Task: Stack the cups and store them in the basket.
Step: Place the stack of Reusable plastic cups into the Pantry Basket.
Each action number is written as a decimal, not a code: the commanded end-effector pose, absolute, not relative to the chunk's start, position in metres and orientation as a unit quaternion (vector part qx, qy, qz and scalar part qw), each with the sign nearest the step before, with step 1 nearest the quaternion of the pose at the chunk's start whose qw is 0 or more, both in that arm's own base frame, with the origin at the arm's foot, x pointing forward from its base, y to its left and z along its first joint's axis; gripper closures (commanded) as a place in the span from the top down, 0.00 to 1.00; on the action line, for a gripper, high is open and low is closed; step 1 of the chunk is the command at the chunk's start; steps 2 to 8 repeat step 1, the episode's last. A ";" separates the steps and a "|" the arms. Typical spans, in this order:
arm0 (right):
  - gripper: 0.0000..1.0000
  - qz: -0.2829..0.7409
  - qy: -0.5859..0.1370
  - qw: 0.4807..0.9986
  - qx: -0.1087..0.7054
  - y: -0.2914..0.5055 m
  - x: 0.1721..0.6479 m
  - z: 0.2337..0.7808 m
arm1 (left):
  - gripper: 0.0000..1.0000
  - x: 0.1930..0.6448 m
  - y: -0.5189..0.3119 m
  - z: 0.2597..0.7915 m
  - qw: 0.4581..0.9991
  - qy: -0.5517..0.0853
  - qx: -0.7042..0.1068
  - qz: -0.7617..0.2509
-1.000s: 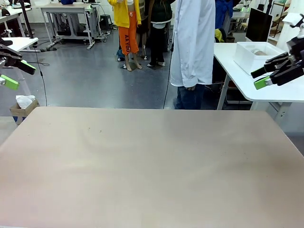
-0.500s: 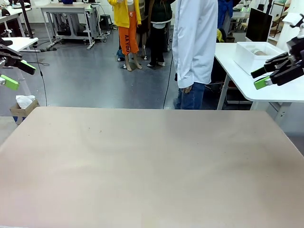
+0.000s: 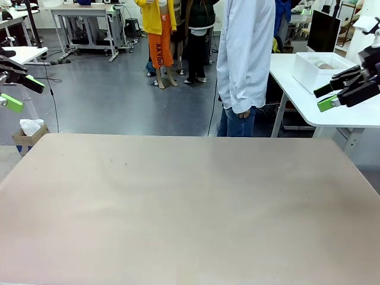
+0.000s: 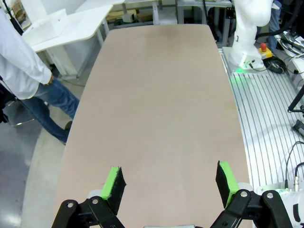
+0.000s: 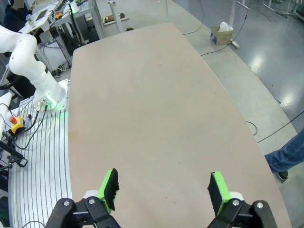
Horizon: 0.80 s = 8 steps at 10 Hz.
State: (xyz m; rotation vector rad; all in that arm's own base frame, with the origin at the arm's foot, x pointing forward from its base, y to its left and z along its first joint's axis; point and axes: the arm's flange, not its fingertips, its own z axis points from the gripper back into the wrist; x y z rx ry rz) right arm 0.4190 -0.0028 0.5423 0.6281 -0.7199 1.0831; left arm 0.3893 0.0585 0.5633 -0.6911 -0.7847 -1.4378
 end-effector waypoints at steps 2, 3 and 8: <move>1.00 0.490 -0.325 0.754 0.291 -0.002 0.421 0.547 | 1.00 0.387 0.056 0.565 0.633 -0.347 -0.303 -0.621; 1.00 0.490 -0.325 0.754 0.291 -0.002 0.421 0.547 | 1.00 0.387 0.056 0.565 0.633 -0.347 -0.303 -0.621; 1.00 0.490 -0.325 0.754 0.291 -0.002 0.421 0.547 | 1.00 0.387 0.056 0.565 0.633 -0.347 -0.303 -0.621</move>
